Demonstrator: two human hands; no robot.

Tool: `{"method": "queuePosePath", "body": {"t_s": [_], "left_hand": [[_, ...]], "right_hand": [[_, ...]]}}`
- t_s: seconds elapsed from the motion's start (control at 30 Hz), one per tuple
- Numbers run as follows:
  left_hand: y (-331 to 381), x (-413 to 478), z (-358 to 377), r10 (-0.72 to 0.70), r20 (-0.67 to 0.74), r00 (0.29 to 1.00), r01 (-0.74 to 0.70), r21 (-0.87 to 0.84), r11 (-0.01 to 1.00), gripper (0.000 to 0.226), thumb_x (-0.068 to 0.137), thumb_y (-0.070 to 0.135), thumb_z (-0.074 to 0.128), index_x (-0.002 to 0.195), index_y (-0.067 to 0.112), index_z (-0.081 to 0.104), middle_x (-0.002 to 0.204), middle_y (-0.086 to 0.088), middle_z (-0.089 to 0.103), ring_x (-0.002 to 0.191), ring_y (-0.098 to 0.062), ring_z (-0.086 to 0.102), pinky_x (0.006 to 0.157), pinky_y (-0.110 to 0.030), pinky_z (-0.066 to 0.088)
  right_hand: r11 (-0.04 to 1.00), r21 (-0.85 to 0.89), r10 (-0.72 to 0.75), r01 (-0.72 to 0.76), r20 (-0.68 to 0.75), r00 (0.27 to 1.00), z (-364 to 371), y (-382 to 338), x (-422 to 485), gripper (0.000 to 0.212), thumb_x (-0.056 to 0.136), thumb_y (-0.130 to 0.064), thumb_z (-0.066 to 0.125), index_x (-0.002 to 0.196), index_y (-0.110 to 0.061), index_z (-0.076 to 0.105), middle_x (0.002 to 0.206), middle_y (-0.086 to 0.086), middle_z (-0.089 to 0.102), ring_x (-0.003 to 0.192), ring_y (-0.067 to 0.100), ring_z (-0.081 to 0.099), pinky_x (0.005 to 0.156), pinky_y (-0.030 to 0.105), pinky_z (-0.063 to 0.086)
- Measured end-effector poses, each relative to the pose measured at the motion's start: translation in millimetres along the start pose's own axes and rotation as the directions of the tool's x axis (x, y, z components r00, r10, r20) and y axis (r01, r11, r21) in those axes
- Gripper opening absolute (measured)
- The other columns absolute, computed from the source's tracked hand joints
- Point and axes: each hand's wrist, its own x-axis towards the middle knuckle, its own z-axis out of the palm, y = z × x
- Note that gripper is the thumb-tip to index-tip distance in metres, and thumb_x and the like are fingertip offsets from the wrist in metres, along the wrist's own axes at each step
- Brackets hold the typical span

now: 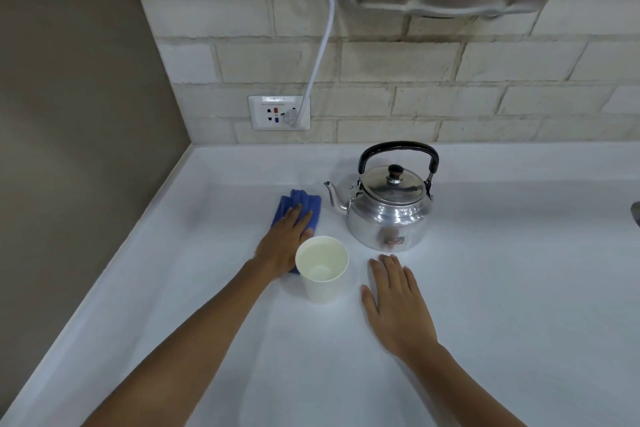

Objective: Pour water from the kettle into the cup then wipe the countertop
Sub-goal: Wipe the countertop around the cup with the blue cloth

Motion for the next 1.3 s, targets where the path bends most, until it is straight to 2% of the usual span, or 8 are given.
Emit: {"method": "queuePosePath", "body": {"t_s": [0.17,0.37,0.5,0.63,0.8,1.0,1.1,1.3], "left_hand": [[-17,-43,-9,0.194,-0.033,0.980,-0.197,-0.186,0.963,0.051,0.098,0.021,0.038,0.140,0.031,0.011,0.156,-0.001,0.014,0.142,-0.014,0.019,0.112,-0.023,0.018],[-9,-5,-1,0.115,0.004,0.993,-0.111,0.272,0.956,0.052,0.094,0.022,0.042,0.139,0.001,0.027,0.156,-0.016,0.011,0.143,-0.031,0.011,0.119,-0.036,0.008],[3,-10,-4,0.051,0.049,0.997,-0.053,0.041,0.998,0.075,0.086,0.023,0.057,0.144,0.008,0.012,0.155,-0.013,0.011,0.144,-0.027,0.009,0.117,-0.038,0.016],[0,-65,1,0.033,-0.100,0.994,-0.050,-0.176,0.983,0.044,0.098,0.027,0.033,0.141,0.023,0.028,0.149,-0.005,0.034,0.137,-0.023,0.032,0.111,-0.037,0.032],[-50,-98,-16,0.020,-0.159,0.987,0.011,0.191,0.982,0.037,0.089,0.011,0.054,0.125,0.001,0.053,0.141,-0.020,0.044,0.128,-0.037,0.044,0.107,-0.041,0.039],[-6,-108,-4,-0.229,-0.068,0.971,0.238,0.189,0.953,0.045,0.097,0.010,0.022,0.140,-0.004,0.020,0.154,-0.023,0.007,0.142,-0.040,0.005,0.118,-0.044,0.008],[18,-163,8,-0.169,-0.190,0.967,0.161,-0.056,0.985,0.047,0.096,0.020,0.026,0.139,0.004,0.032,0.151,-0.016,0.027,0.140,-0.030,0.027,0.113,-0.037,0.025],[-15,-196,-11,-0.145,-0.201,0.969,0.171,0.119,0.978,0.052,0.097,0.024,0.016,0.133,-0.006,0.040,0.144,-0.024,0.037,0.132,-0.037,0.038,0.105,-0.040,0.041]], "right_hand": [[0.999,0.043,-0.001,0.002,-0.001,1.000,-1,2,0,0.052,0.095,-0.037,0.034,0.141,-0.013,0.027,0.152,0.009,0.028,0.143,0.023,0.017,0.119,0.038,0.014],[1.000,0.006,0.000,0.000,-0.018,1.000,-2,-3,0,0.050,0.094,-0.032,0.037,0.138,-0.008,0.032,0.148,0.014,0.034,0.141,0.028,0.024,0.118,0.043,0.019],[1.000,0.005,-0.012,0.012,-0.007,1.000,-2,0,1,0.050,0.094,-0.034,0.037,0.137,-0.009,0.032,0.148,0.013,0.034,0.141,0.027,0.023,0.118,0.042,0.019],[0.999,0.023,-0.025,0.025,-0.007,1.000,-3,3,1,0.049,0.094,-0.035,0.037,0.136,-0.010,0.033,0.147,0.011,0.035,0.140,0.026,0.024,0.117,0.042,0.021],[0.999,-0.019,-0.030,0.030,-0.001,1.000,-2,3,1,0.050,0.094,-0.036,0.033,0.136,-0.010,0.030,0.146,0.010,0.035,0.140,0.025,0.023,0.117,0.042,0.021],[1.000,-0.015,-0.020,0.020,-0.003,1.000,-3,0,0,0.049,0.094,-0.034,0.035,0.135,-0.008,0.031,0.146,0.013,0.035,0.139,0.028,0.023,0.117,0.043,0.020],[1.000,0.003,-0.016,0.016,-0.001,1.000,-3,0,-1,0.049,0.094,-0.033,0.035,0.136,-0.008,0.031,0.147,0.014,0.034,0.140,0.028,0.022,0.117,0.043,0.019],[1.000,0.012,-0.013,0.013,0.014,1.000,-4,0,-1,0.050,0.095,-0.034,0.033,0.137,-0.008,0.029,0.149,0.014,0.031,0.141,0.027,0.020,0.118,0.044,0.018]]}}
